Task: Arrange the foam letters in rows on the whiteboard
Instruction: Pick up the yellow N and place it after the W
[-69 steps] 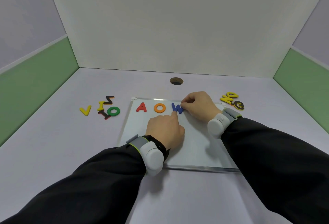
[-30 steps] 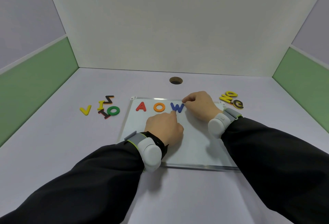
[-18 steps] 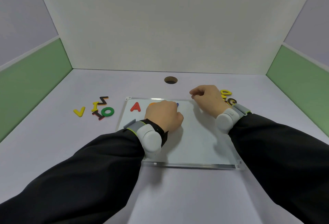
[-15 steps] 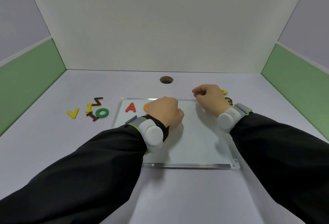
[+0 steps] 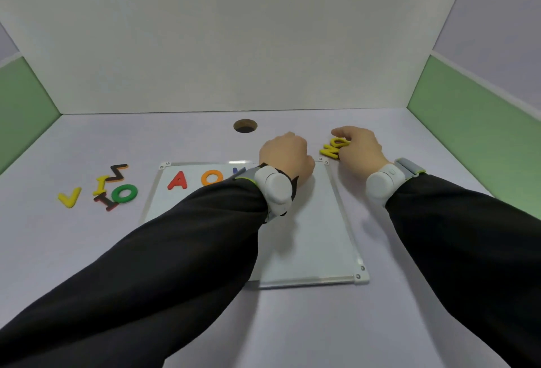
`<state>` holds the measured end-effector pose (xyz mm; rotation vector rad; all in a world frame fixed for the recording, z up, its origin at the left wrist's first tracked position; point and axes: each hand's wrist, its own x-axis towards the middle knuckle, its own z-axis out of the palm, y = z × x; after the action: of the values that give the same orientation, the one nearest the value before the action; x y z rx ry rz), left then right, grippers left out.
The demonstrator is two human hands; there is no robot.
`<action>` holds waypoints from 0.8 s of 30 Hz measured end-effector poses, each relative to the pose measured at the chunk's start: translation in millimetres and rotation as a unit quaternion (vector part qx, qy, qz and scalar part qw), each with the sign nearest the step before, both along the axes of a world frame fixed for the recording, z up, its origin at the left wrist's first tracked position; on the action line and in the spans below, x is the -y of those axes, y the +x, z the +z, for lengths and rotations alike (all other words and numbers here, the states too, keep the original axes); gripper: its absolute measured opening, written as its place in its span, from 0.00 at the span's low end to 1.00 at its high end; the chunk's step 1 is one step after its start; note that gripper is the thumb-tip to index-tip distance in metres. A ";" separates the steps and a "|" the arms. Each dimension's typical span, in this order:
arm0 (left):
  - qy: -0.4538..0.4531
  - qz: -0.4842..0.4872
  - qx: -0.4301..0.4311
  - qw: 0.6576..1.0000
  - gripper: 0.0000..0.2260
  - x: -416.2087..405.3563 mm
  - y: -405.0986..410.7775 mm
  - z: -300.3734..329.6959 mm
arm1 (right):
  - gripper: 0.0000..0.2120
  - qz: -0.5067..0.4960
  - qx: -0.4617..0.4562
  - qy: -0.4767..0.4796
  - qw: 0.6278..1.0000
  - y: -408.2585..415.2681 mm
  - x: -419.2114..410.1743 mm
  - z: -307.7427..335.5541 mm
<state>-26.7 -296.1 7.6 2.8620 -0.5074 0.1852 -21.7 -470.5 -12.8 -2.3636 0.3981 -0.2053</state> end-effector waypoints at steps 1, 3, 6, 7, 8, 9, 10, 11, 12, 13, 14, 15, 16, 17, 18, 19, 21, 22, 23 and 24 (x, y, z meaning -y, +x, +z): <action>0.007 -0.003 0.005 1.000 0.14 2.1 4.0 -1.0 | 0.26 0.004 -0.010 -0.009 1.000 1.3 0.2 1.3; 0.021 -0.006 0.009 1.000 0.17 10.2 15.1 -3.6 | 0.26 0.006 -0.021 -0.009 1.000 4.8 2.9 0.5; 0.051 -0.006 0.004 0.999 0.20 26.4 29.2 -10.0 | 0.20 0.026 -0.022 -0.020 0.999 6.0 9.5 -6.6; 0.062 -0.006 -0.002 0.998 0.20 31.5 32.2 -11.6 | 0.18 0.033 -0.017 -0.024 0.999 5.5 11.4 -7.1; 0.071 -0.007 -0.007 0.997 0.20 36.3 34.6 -13.1 | 0.17 0.041 -0.011 -0.026 0.999 5.2 13.2 -6.4; 0.076 -0.006 -0.011 0.997 0.19 38.6 35.4 -14.8 | 0.16 0.046 -0.006 -0.029 0.998 3.9 13.0 -5.5; 0.077 -0.006 -0.014 0.997 0.19 41.4 36.5 -16.4 | 0.15 0.050 -0.001 -0.031 0.998 3.4 13.7 -4.9; 0.074 -0.005 -0.016 0.997 0.19 43.5 37.0 -18.1 | 0.14 0.054 0.002 -0.033 0.998 2.4 14.2 -4.6; 0.069 -0.003 -0.017 0.997 0.18 46.8 37.6 -19.5 | 0.14 0.056 0.006 -0.033 0.998 2.3 16.7 -5.6; 0.064 0.000 -0.015 0.998 0.18 48.8 37.9 -20.4 | 0.13 0.057 0.006 -0.029 0.998 1.8 17.6 -6.5; 0.056 0.005 -0.013 0.998 0.18 50.0 38.2 -21.5 | 0.12 0.058 0.006 -0.024 0.998 2.8 18.3 -8.9; 0.048 0.010 -0.012 0.999 0.17 50.1 38.7 -21.9 | 0.12 0.059 0.004 -0.022 0.998 2.7 17.2 -9.8; 0.038 0.015 -0.014 0.999 0.17 50.2 39.6 -22.1 | 0.13 0.060 0.004 -0.021 0.998 3.7 16.9 -11.8; 0.024 0.021 -0.018 0.999 0.17 50.3 40.5 -21.3 | 0.14 0.059 0.005 -0.021 0.998 4.5 16.4 -12.8; 0.008 0.027 -0.027 0.999 0.16 50.0 41.1 -19.8 | 0.15 0.061 0.011 -0.017 0.998 7.1 17.2 -15.6; -0.015 0.034 -0.043 0.998 0.14 49.7 40.7 -17.2 | 0.16 0.062 0.015 -0.012 0.998 8.1 17.5 -17.1; -0.073 0.045 -0.086 0.993 0.10 49.8 40.0 -12.2 | 0.15 0.064 0.018 -0.005 0.998 11.6 21.6 -22.6; -0.102 0.050 -0.108 0.988 0.09 49.7 39.6 -10.3 | 0.14 0.066 0.017 -0.005 0.998 12.1 22.6 -24.0; -0.130 0.052 -0.125 0.982 0.08 48.8 38.5 -7.9 | 0.13 0.066 0.016 -0.004 0.998 12.4 23.8 -24.6; -0.160 0.052 -0.136 0.976 0.07 46.9 37.3 -5.5 | 0.13 0.068 0.015 -0.002 0.998 15.4 25.9 -28.1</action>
<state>10.6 -343.0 2.1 2.5439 -0.2485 -0.1006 -6.3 -496.5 -40.9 -2.3776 0.2227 -0.1780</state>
